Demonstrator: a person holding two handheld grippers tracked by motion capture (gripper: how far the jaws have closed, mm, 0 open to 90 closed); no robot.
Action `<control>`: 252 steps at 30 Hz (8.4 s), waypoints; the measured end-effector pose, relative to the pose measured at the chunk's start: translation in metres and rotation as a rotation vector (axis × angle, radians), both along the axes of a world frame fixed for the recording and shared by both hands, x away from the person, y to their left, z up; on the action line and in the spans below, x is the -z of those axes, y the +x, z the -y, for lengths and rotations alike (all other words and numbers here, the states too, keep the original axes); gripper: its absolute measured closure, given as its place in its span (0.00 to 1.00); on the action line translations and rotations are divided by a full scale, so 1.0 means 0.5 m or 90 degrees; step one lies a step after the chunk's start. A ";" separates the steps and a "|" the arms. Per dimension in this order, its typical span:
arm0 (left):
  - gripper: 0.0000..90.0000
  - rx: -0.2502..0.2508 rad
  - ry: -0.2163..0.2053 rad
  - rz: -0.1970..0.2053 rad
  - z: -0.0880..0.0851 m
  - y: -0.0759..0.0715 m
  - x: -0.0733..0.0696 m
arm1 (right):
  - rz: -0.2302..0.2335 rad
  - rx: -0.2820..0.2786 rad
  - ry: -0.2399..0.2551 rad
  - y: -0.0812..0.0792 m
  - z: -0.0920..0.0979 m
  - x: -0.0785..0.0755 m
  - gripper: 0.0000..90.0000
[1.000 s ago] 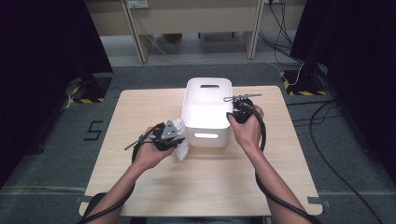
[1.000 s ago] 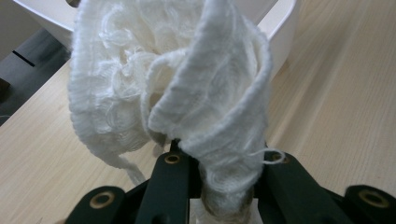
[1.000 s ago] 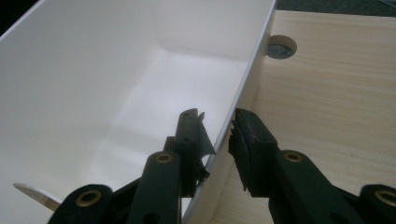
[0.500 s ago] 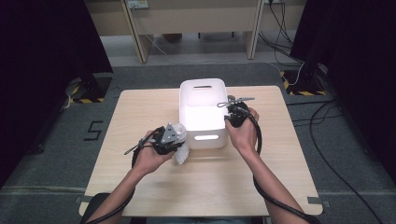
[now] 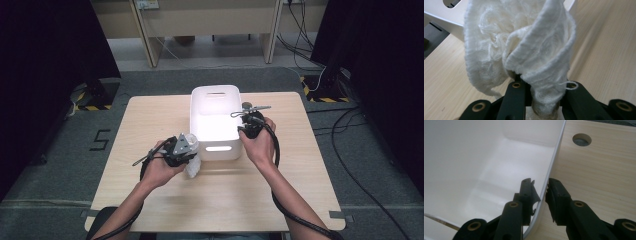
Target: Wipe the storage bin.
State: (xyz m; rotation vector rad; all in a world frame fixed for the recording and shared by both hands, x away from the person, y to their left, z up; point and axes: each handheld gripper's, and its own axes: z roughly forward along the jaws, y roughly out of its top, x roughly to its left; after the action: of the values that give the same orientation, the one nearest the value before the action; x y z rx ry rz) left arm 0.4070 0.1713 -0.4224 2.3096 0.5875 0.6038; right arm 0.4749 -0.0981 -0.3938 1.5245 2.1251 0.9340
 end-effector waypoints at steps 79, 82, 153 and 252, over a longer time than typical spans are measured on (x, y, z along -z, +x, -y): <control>0.86 -0.007 0.003 -0.024 0.049 0.018 -0.004 | 0.011 -0.007 0.002 -0.002 -0.019 0.002 0.78; 0.86 -0.008 0.010 -0.023 0.052 0.018 0.002 | 0.010 -0.005 0.003 -0.002 -0.021 0.001 0.78; 0.87 0.007 0.008 -0.028 0.108 0.027 0.013 | 0.015 -0.007 0.007 -0.003 -0.024 0.003 0.77; 0.86 0.013 0.011 -0.040 0.183 0.041 0.008 | 0.002 -0.009 0.061 -0.003 -0.007 -0.023 0.80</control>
State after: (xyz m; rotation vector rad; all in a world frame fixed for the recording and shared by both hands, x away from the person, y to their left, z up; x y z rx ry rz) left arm 0.4274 0.0799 -0.4266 2.3551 0.5896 0.5305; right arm 0.4735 -0.0947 -0.3825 1.5530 2.1193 1.0565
